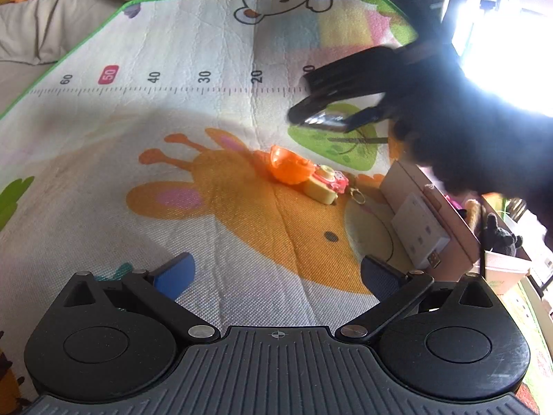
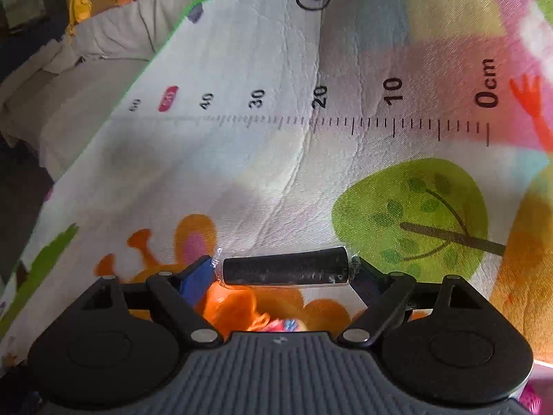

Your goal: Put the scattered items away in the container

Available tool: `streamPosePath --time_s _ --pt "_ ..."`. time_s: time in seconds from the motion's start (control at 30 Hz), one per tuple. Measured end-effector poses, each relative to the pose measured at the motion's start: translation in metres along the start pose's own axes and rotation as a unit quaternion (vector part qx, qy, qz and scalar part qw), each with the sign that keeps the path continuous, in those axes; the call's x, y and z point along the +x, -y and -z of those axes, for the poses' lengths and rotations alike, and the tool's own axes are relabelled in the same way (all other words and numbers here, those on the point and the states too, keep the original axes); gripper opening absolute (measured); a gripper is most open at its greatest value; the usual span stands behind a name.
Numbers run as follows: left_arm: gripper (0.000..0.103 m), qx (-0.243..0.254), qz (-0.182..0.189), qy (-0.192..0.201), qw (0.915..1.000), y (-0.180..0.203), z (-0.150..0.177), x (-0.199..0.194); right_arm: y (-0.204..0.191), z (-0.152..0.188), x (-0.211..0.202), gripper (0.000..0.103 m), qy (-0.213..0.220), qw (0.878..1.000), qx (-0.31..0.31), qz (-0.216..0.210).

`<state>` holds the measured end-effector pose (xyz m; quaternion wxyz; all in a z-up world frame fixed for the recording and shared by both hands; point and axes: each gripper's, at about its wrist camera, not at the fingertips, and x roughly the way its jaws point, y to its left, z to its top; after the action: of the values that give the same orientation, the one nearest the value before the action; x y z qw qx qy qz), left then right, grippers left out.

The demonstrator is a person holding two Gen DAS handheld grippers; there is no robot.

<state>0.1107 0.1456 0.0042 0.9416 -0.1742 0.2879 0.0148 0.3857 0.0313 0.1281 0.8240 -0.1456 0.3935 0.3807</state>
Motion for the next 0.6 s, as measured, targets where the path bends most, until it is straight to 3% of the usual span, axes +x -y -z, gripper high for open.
streamPosePath --time_s 0.17,0.3,0.43,0.6 --pt "0.103 0.014 -0.004 -0.003 0.9999 0.004 0.001 0.000 -0.019 0.064 -0.103 0.085 0.045 0.998 -0.021 -0.034" --pt "0.103 0.036 -0.003 -0.008 0.9993 0.010 0.001 0.002 -0.022 0.130 -0.159 0.085 0.062 0.998 -0.013 -0.023" --pt "0.103 0.076 0.003 -0.007 0.9971 0.022 0.004 0.001 -0.022 0.196 -0.178 0.085 0.059 0.997 -0.009 0.040" --pt "0.103 0.118 0.017 -0.016 0.9928 0.040 0.006 0.006 -0.011 0.265 -0.182 0.085 0.044 0.995 0.032 0.080"
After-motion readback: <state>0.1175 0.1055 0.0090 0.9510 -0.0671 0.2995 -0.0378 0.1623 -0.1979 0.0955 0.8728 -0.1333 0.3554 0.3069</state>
